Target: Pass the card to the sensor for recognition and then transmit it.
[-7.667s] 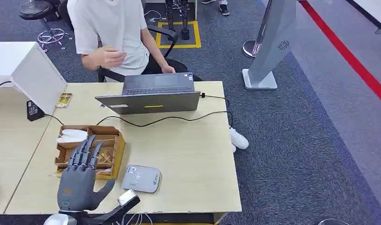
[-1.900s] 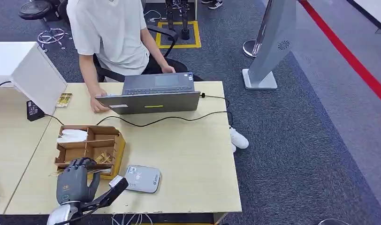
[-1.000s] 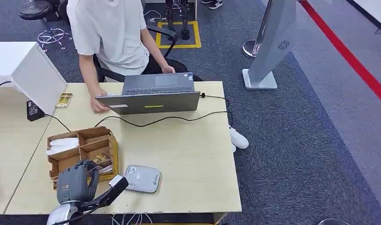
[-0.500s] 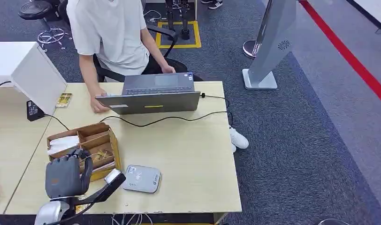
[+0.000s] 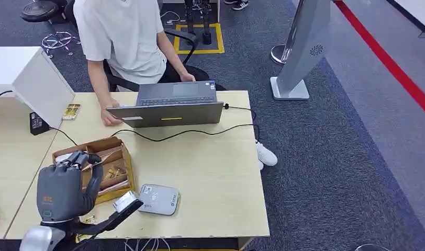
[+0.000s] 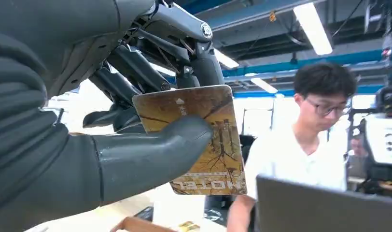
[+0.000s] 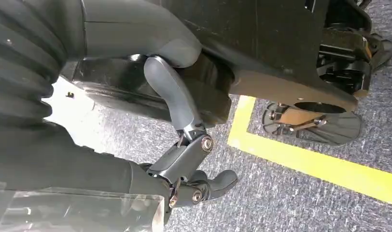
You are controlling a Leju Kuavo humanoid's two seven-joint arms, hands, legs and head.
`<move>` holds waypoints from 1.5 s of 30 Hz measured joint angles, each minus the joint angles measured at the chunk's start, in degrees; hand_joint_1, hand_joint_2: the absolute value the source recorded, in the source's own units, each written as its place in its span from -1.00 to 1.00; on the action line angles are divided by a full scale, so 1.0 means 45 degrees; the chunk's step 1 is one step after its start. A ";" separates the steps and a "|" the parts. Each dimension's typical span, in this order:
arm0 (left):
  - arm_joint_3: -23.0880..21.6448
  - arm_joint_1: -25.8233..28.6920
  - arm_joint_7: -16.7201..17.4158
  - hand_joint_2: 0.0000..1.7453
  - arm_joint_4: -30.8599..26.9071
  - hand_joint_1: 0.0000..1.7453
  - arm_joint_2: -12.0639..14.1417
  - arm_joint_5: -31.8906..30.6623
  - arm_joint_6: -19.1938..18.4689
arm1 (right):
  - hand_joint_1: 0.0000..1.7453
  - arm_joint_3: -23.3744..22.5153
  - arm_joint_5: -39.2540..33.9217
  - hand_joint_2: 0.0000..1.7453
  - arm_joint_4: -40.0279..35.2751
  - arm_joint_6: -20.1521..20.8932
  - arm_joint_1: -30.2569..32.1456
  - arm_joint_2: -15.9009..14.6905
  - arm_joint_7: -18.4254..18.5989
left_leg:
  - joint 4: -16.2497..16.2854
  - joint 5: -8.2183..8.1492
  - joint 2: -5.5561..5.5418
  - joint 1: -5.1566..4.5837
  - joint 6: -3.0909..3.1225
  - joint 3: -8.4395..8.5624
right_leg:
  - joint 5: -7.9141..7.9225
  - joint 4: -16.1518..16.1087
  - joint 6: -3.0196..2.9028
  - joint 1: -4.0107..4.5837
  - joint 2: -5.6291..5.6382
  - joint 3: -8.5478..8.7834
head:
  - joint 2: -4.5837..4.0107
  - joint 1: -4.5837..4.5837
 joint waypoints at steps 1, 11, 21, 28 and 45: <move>-0.0073 -0.0092 0.0000 1.00 -0.0156 1.00 0.0024 0.0097 -0.0097 | -1.00 0.0000 0.0005 1.00 0.0000 0.0005 0.0001 0.0000 -0.0005 | 0.0001 0.0000 -0.0001 0.0000 0.0000 0.0000 | 0.0000 0.0000 0.0000 0.0000 -0.0001 -0.0001 | 0.0000 0.0000; -0.0116 -0.2285 0.1233 1.00 -0.0007 1.00 -0.0199 -0.1581 0.0275 | -1.00 0.0077 0.1576 1.00 0.0000 0.0151 -0.0055 0.0000 0.0015 | 0.0006 0.0016 -0.0010 -0.0001 0.0011 0.0006 | 0.0012 0.0000 -0.0007 -0.0001 -0.0022 0.0003 | 0.0000 0.0005; 0.1263 -0.7120 0.0986 1.00 0.6722 1.00 -0.0496 -0.2886 0.2681 | -1.00 0.0165 0.3055 1.00 -0.0029 0.0199 -0.0122 0.0019 0.0073 | 0.0004 0.0061 -0.0022 0.0000 0.0007 -0.0009 | 0.0059 0.0011 -0.0008 0.0002 -0.0027 0.0025 | 0.0000 0.0010; 0.1297 -0.7321 0.1288 1.00 0.7306 1.00 -0.0520 -0.2886 0.2433 | -1.00 0.0165 0.3045 1.00 -0.0034 0.0238 -0.0122 0.0019 0.0088 | 0.0005 0.0061 -0.0022 0.0001 0.0008 -0.0012 | 0.0057 0.0008 -0.0007 0.0002 -0.0027 0.0002 | 0.0000 0.0010; 0.0272 -0.9582 0.2142 1.00 0.9967 -1.00 -0.0282 -0.2890 0.1890 | -1.00 0.0165 0.2788 1.00 -0.0034 0.0389 -0.0148 0.0015 0.0219 | 0.0009 0.0057 0.0003 -0.0001 0.0004 -0.0020 | 0.0061 0.0011 -0.0006 0.0001 0.0013 0.0006 | 0.0000 0.0019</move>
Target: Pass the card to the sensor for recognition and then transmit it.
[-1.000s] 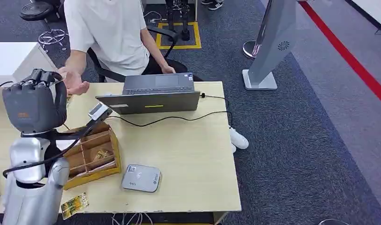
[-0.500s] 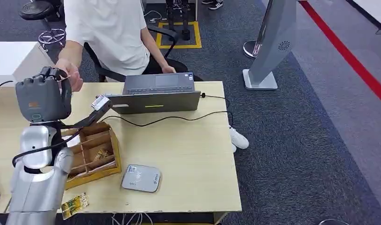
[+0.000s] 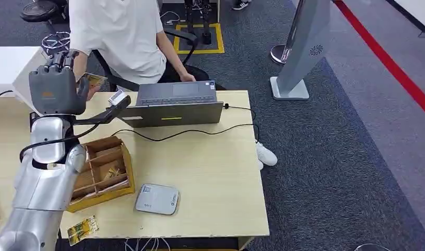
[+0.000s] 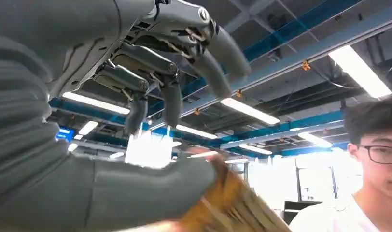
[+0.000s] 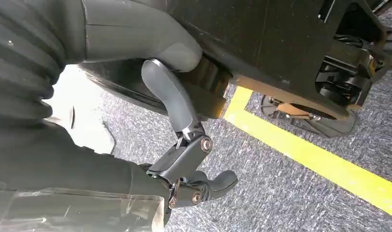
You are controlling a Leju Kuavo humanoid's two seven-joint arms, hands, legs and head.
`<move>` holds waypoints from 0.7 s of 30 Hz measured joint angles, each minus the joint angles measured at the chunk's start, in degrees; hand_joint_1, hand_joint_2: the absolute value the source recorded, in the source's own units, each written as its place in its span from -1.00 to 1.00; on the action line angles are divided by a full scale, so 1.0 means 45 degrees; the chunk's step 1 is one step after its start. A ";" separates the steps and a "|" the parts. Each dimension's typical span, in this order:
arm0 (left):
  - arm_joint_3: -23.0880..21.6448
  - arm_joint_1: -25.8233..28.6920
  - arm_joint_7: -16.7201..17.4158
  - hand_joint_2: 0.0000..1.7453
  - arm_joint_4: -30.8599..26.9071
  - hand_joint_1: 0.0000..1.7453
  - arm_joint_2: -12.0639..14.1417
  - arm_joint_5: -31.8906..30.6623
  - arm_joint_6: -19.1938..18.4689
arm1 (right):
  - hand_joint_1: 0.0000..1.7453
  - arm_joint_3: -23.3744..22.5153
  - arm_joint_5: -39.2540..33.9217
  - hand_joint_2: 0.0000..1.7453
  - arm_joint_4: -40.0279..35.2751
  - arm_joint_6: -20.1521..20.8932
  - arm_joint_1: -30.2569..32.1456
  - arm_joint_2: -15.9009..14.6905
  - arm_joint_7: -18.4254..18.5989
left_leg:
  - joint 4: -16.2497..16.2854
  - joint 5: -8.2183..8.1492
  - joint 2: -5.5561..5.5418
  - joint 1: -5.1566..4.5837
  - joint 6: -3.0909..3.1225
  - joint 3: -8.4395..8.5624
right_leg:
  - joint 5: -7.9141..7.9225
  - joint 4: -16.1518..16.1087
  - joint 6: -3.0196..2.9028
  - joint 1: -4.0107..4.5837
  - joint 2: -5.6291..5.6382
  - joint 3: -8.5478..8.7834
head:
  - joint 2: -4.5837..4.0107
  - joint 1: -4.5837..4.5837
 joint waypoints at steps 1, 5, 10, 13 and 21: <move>0.0005 0.0023 -0.0117 1.00 -0.0010 -1.00 0.0073 0.0000 0.0019 | -1.00 0.0000 -0.0024 1.00 0.0000 0.0000 0.0000 -0.0005 0.0005 | -0.0002 0.0000 -0.0002 0.0001 0.0000 0.0000 | 0.0000 0.0001 0.0000 0.0001 -0.0003 0.0003 | 0.0000 0.0000; 0.0188 0.0539 -0.0703 1.00 -0.0765 -1.00 0.0548 0.0000 0.0063 | -1.00 0.0000 -0.0242 1.00 0.0000 0.0015 0.0001 -0.0010 0.0015 | -0.0009 0.0001 0.0014 0.0003 -0.0002 0.0002 | 0.0000 0.0010 -0.0002 0.0004 0.0006 0.0004 | 0.0000 0.0000; 0.1445 0.1650 -0.1651 1.00 -0.2262 -1.00 0.1671 0.0203 0.0107 | -1.00 -0.0004 -0.0272 1.00 0.0000 0.0073 -0.0013 -0.0029 0.0194 | -0.0012 0.0001 0.0034 0.0015 -0.0003 0.0004 | -0.0007 0.0012 -0.0010 0.0011 0.0020 -0.0010 | 0.0000 0.0000; 0.2118 0.2062 -0.1831 1.00 -0.2779 -1.00 0.2099 0.0282 0.0117 | -1.00 0.0000 -0.0272 1.00 0.0000 0.0078 -0.0017 -0.0034 0.0209 | -0.0013 0.0001 0.0020 0.0021 -0.0004 0.0003 | -0.0017 0.0011 -0.0021 0.0020 0.0004 -0.0022 | 0.0000 0.0000; 0.2633 0.2402 -0.1870 1.00 -0.3342 -1.00 0.2511 0.0291 0.0126 | -1.00 -0.0005 -0.0272 1.00 0.0000 0.0078 -0.0028 -0.0034 0.0238 | -0.0010 0.0001 0.0015 0.0017 -0.0003 0.0004 | -0.0011 0.0004 -0.0017 0.0016 -0.0005 -0.0013 | 0.0000 0.0005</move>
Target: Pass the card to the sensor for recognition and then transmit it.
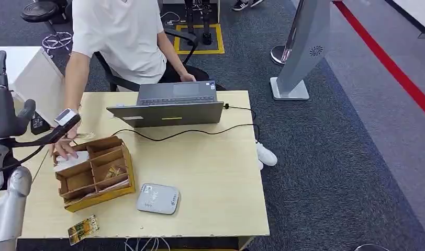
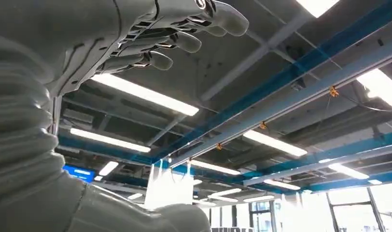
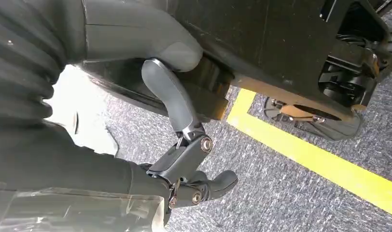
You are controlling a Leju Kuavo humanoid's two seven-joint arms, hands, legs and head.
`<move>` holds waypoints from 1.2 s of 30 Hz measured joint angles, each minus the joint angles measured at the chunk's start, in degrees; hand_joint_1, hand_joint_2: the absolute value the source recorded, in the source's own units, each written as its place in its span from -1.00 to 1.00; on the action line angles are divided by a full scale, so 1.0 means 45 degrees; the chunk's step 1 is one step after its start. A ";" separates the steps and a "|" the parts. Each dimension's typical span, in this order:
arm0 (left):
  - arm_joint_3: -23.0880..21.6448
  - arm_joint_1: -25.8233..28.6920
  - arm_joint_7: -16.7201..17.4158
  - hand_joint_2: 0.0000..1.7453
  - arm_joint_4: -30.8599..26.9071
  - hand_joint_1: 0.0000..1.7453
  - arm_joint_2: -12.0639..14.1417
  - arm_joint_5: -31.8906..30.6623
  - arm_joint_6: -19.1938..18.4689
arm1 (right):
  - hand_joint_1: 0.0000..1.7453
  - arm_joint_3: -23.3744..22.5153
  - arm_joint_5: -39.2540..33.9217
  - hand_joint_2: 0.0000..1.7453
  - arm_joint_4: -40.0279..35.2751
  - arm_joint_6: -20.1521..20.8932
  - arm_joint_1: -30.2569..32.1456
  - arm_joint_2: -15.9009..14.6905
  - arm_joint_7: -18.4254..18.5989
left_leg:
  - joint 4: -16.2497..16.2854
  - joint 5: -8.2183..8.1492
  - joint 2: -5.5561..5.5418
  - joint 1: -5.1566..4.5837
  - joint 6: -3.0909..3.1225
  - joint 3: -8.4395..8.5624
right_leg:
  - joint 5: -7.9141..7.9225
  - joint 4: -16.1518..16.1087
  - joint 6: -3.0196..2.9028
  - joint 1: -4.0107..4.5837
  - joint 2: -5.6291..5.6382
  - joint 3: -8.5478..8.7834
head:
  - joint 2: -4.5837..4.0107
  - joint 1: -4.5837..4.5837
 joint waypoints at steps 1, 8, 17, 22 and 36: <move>0.0015 0.0005 0.0000 1.00 -0.0024 -1.00 0.0010 0.0000 0.0000 | -1.00 0.0000 0.0000 1.00 0.0000 0.0000 0.0000 0.0000 0.0000 | 0.0001 0.0000 -0.0001 -0.0002 0.0000 0.0000 | 0.0004 0.0000 0.0005 0.0000 0.0000 0.0017 | 0.0000 -0.0005; 0.0058 0.0034 -0.0005 1.00 -0.0082 -1.00 0.0077 0.0000 0.0000 | -1.00 0.0004 0.0000 1.00 0.0000 0.0000 -0.0002 0.0000 0.0004 | 0.0002 0.0000 -0.0003 -0.0002 0.0000 0.0001 | 0.0005 0.0000 0.0005 0.0001 0.0000 0.0022 | 0.0000 -0.0005; 0.2933 0.3080 -0.0427 1.00 -0.0363 -1.00 0.2352 0.6012 0.0942 | -1.00 -0.0117 -0.0646 1.00 0.0000 0.0117 0.0057 -0.0015 -0.0063 | -0.0065 -0.0156 0.0363 -0.0014 -0.0123 0.0182 | -0.0057 0.0029 -0.0084 -0.0014 0.0377 0.0129 | 0.0000 0.0029; 1.0316 0.4888 -0.3541 1.00 0.1279 -1.00 0.2671 1.1276 -0.0881 | -1.00 -0.0194 -0.0762 1.00 0.0000 0.0160 0.0095 -0.0063 -0.0117 | -0.0066 -0.0173 0.0314 0.0047 -0.0151 0.0213 | -0.0130 0.0024 -0.0125 0.0018 0.0331 0.0086 | 0.0000 -0.0034; 1.7454 0.5474 -0.2914 1.00 0.6238 -1.00 0.2638 1.5899 -0.2769 | -1.00 -0.0223 -0.1141 1.00 0.0000 0.0146 0.0147 -0.0068 -0.0262 | -0.0067 -0.0182 0.0043 0.0080 -0.0172 0.0210 | -0.0186 0.0002 -0.0156 0.0055 0.0048 0.0167 | 0.0000 -0.0015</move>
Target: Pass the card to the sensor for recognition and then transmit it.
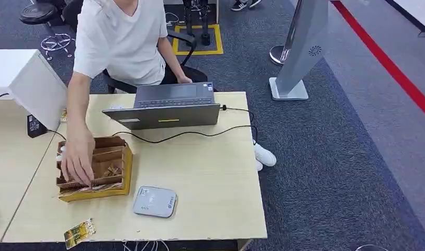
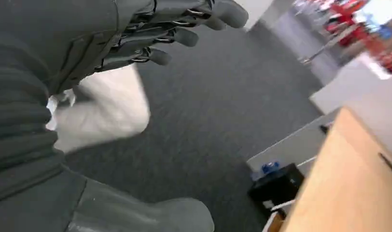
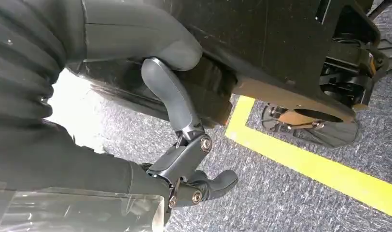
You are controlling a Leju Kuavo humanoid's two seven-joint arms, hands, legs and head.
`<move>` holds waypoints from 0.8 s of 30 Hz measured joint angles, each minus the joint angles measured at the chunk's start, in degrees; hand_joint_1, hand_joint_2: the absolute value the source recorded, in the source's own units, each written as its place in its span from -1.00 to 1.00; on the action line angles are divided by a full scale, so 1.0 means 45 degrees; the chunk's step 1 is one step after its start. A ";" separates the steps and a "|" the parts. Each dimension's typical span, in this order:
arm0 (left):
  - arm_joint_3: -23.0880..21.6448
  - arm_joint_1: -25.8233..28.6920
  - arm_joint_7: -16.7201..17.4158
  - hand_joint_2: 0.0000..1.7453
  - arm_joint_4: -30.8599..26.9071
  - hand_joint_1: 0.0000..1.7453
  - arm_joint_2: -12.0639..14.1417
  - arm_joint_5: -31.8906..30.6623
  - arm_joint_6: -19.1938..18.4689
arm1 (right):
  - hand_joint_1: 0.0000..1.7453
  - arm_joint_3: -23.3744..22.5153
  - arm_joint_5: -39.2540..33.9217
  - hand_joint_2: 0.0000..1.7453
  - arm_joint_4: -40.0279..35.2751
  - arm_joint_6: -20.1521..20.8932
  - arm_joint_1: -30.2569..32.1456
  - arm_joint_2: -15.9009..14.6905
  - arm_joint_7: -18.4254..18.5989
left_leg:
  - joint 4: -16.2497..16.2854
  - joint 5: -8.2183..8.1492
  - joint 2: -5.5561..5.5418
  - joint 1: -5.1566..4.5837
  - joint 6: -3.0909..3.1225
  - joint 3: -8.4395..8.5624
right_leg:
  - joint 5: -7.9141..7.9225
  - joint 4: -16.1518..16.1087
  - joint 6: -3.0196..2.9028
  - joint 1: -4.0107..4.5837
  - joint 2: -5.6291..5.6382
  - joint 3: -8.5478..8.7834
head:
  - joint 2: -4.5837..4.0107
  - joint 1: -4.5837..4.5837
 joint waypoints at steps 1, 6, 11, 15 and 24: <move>0.0260 -0.0018 -0.0010 1.00 0.0477 -1.00 0.0000 0.0413 0.0025 | -1.00 -0.0005 0.0005 1.00 0.0000 -0.0005 0.0005 0.0000 0.0000 | 0.0001 0.0000 0.0000 -0.0001 0.0000 0.0005 | 0.0000 0.0000 0.0000 -0.0001 0.0002 0.0001 | 0.0000 -0.0005; 0.1486 -0.0008 0.0024 -1.00 0.2798 -1.00 -0.0402 0.2177 -0.0363 | -1.00 -0.0029 -0.0204 1.00 0.0000 -0.0039 0.0012 0.0000 0.0005 | 0.0003 0.0000 -0.0014 -0.0006 0.0001 0.0005 | -0.0003 -0.0007 0.0003 -0.0003 -0.0013 0.0015 | 0.0000 -0.0005; 0.2163 0.0168 0.0127 1.00 0.4533 -1.00 -0.2095 0.2777 -0.1528 | -1.00 -0.0077 -0.0262 1.00 -0.0010 -0.0132 0.0014 0.0024 0.0019 | 0.0004 -0.0003 -0.0027 -0.0030 0.0005 0.0009 | -0.0003 -0.0028 0.0012 -0.0031 -0.0022 0.0025 | 0.0000 0.0005; 0.2260 0.0231 0.0452 1.00 0.5921 -1.00 -0.4048 0.2096 -0.1223 | -1.00 -0.0102 -0.0243 1.00 -0.0015 -0.0486 0.0028 0.0112 -0.0005 | 0.0010 0.0004 -0.0034 -0.0055 0.0025 0.0011 | 0.0007 -0.0041 0.0047 -0.0052 -0.0024 0.0032 | 0.0000 0.0000; 0.2260 0.0234 0.0945 1.00 0.7157 -1.00 -0.5611 0.1578 -0.0932 | -1.00 -0.0121 -0.0243 1.00 -0.0015 -0.0627 0.0042 0.0141 0.0000 | 0.0019 0.0000 -0.0037 -0.0044 0.0043 0.0019 | 0.0017 -0.0056 0.0061 -0.0043 -0.0025 0.0042 | 0.0000 0.0025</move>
